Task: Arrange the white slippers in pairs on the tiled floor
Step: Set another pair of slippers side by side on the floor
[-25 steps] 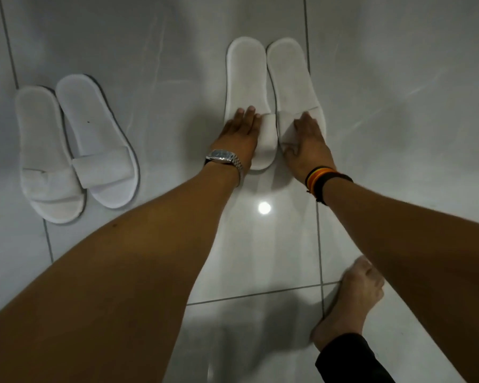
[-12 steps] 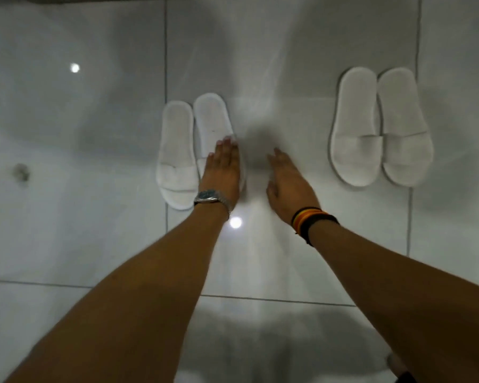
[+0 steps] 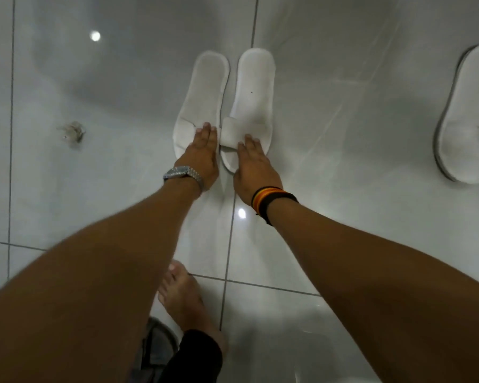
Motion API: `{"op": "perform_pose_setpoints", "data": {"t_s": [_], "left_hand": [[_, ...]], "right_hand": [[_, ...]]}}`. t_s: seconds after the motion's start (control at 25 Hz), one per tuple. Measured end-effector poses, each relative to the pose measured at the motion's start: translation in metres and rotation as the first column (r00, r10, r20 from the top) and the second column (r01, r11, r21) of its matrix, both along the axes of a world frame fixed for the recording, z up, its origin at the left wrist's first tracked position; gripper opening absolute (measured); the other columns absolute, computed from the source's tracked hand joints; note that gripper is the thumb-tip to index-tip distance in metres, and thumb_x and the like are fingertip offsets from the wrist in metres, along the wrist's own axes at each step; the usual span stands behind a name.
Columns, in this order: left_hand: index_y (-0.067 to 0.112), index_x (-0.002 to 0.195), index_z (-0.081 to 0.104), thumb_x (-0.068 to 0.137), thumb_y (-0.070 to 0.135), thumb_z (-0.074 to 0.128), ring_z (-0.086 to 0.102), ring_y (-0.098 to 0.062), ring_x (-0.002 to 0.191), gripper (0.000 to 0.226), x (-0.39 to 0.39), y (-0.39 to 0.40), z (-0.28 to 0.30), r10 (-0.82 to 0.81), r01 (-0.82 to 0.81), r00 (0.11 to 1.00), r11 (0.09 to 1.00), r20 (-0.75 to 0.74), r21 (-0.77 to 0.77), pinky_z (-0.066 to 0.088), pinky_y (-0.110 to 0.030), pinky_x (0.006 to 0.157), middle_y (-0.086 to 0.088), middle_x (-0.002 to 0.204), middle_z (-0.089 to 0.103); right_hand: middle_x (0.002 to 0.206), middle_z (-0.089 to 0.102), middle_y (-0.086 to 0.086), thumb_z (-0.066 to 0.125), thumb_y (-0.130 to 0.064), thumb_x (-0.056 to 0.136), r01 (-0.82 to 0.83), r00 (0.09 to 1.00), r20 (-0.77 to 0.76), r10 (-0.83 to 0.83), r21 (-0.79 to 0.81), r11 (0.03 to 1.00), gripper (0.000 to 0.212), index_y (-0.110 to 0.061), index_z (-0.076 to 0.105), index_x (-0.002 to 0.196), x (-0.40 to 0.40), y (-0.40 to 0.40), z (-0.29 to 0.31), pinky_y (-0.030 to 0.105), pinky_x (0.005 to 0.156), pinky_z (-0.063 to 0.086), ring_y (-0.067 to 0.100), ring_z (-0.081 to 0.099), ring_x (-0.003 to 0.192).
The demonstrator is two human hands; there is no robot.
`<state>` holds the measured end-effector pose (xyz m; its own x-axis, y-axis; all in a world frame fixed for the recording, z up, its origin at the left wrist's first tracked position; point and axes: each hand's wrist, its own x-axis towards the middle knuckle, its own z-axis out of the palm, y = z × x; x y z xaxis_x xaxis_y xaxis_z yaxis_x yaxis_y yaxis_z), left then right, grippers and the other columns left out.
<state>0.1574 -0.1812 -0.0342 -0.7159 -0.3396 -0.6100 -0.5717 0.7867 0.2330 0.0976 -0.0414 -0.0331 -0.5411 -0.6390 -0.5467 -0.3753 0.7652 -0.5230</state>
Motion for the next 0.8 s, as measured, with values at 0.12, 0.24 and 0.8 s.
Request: {"op": "perform_pose_setpoints", "data": {"t_s": [0.12, 0.24, 0.8], "left_hand": [[0.009, 0.159, 0.001, 0.103, 0.011, 0.036, -0.002, -0.025, 0.155, 0.066, 0.0, -0.045, 0.002, -0.003, 0.003, 0.998, 1.0, 0.059, 0.001, 0.007, -0.038, 0.126, -0.01, 0.167, -0.006], [0.011, 0.159, -0.001, 0.104, 0.014, 0.035, -0.003, -0.023, 0.155, 0.066, -0.001, -0.063, 0.003, -0.001, -0.001, 0.994, 1.0, 0.107, 0.014, 0.007, -0.038, 0.127, -0.008, 0.167, -0.008], [0.009, 0.159, 0.0, 0.1, 0.003, 0.035, 0.002, -0.026, 0.155, 0.069, -0.02, 0.034, 0.044, 0.012, -0.016, 0.997, 0.998, -0.076, -0.057, 0.012, -0.037, 0.126, -0.01, 0.167, -0.001]], "right_hand": [[0.167, 0.005, 0.012, 0.046, -0.009, 0.096, 0.01, 1.0, 0.013, -0.01, -0.015, 1.0, 0.066, -0.005, 0.018, 0.156, 0.011, -0.039, 0.002, 0.039, 0.126, 0.017, 0.026, 0.003, 0.156], [0.167, 0.006, 0.013, 0.047, -0.008, 0.096, -0.039, 0.999, -0.017, 0.039, -0.002, 0.999, 0.067, -0.005, 0.019, 0.156, 0.013, -0.05, 0.001, 0.04, 0.126, 0.017, 0.027, 0.003, 0.155], [0.166, 0.013, 0.012, 0.044, -0.007, 0.098, 0.074, 0.997, -0.015, -0.076, -0.084, 0.994, 0.059, -0.007, 0.026, 0.154, -0.041, 0.057, 0.039, 0.038, 0.126, 0.018, 0.026, 0.011, 0.155]]}}
